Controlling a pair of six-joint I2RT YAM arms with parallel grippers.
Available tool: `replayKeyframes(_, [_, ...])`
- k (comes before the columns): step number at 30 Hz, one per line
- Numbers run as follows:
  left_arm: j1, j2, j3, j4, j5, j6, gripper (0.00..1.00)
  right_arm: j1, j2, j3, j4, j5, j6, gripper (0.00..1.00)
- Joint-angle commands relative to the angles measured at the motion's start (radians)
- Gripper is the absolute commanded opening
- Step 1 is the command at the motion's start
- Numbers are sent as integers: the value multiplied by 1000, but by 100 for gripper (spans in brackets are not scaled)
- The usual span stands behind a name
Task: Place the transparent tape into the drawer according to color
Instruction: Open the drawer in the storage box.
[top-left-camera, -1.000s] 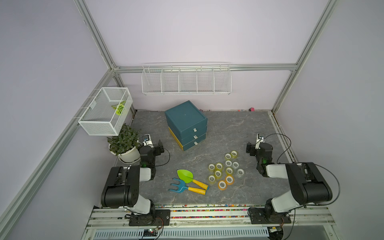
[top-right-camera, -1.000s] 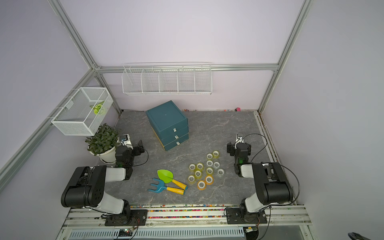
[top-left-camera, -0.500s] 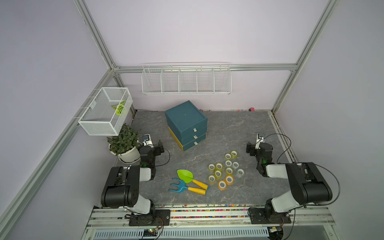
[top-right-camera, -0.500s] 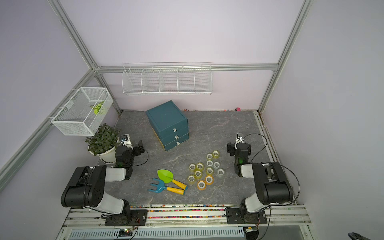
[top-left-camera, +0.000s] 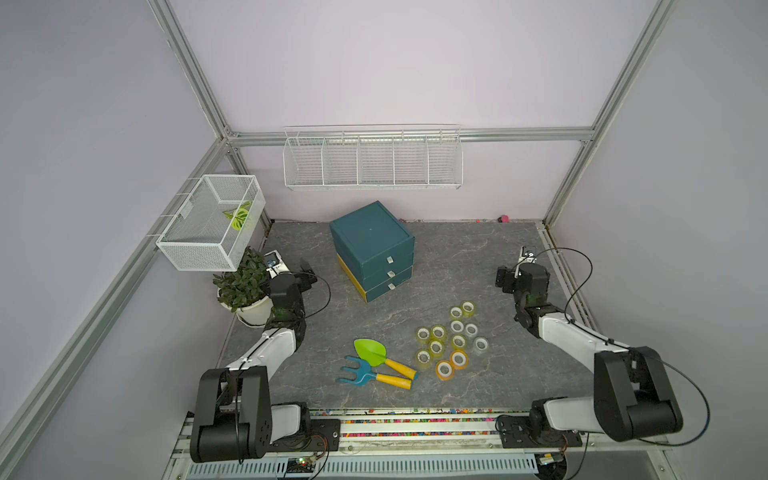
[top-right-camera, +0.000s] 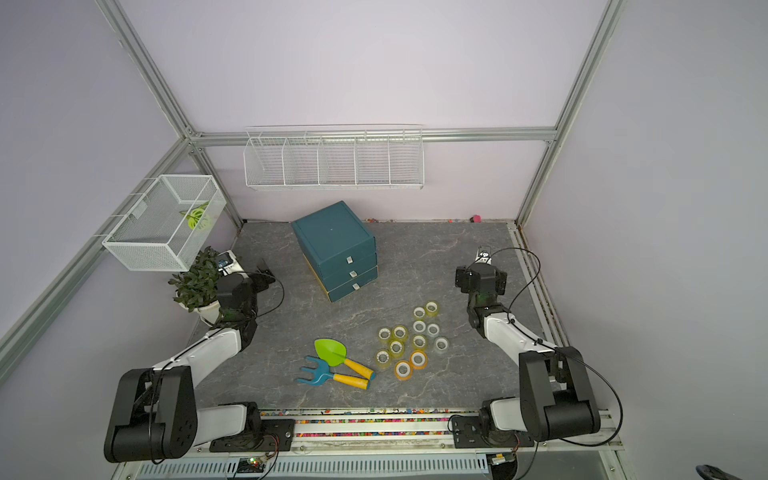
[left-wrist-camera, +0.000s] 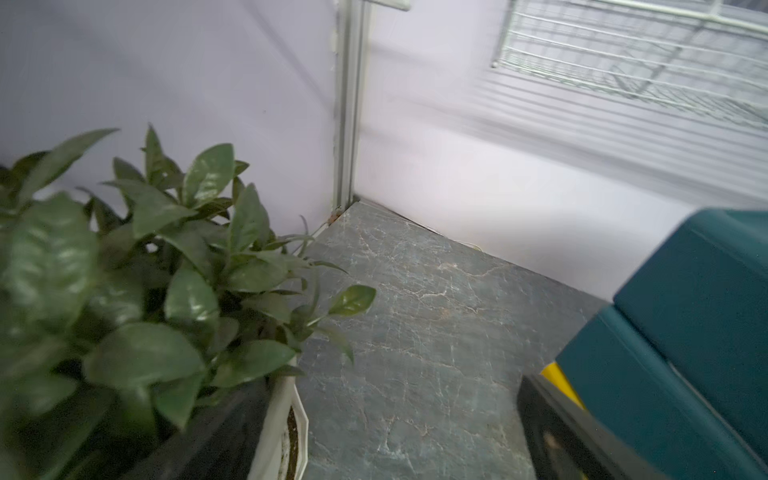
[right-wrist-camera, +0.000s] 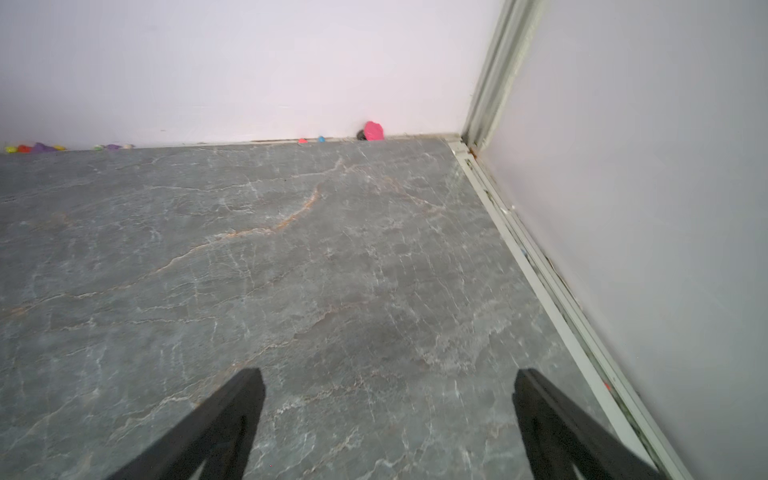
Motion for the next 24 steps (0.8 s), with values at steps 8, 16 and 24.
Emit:
replayKeyframes(8, [15, 20, 329, -573, 4, -383, 99, -29, 129, 251, -512, -172, 438, 98])
replayKeyframes(16, [-10, -115, 315, -579, 357, -413, 100, 114, 61, 251, -517, -371, 421, 89])
replayKeyframes(24, [-110, -127, 351, -622, 582, -377, 100, 345, 33, 237, -282, -542, 571, 71])
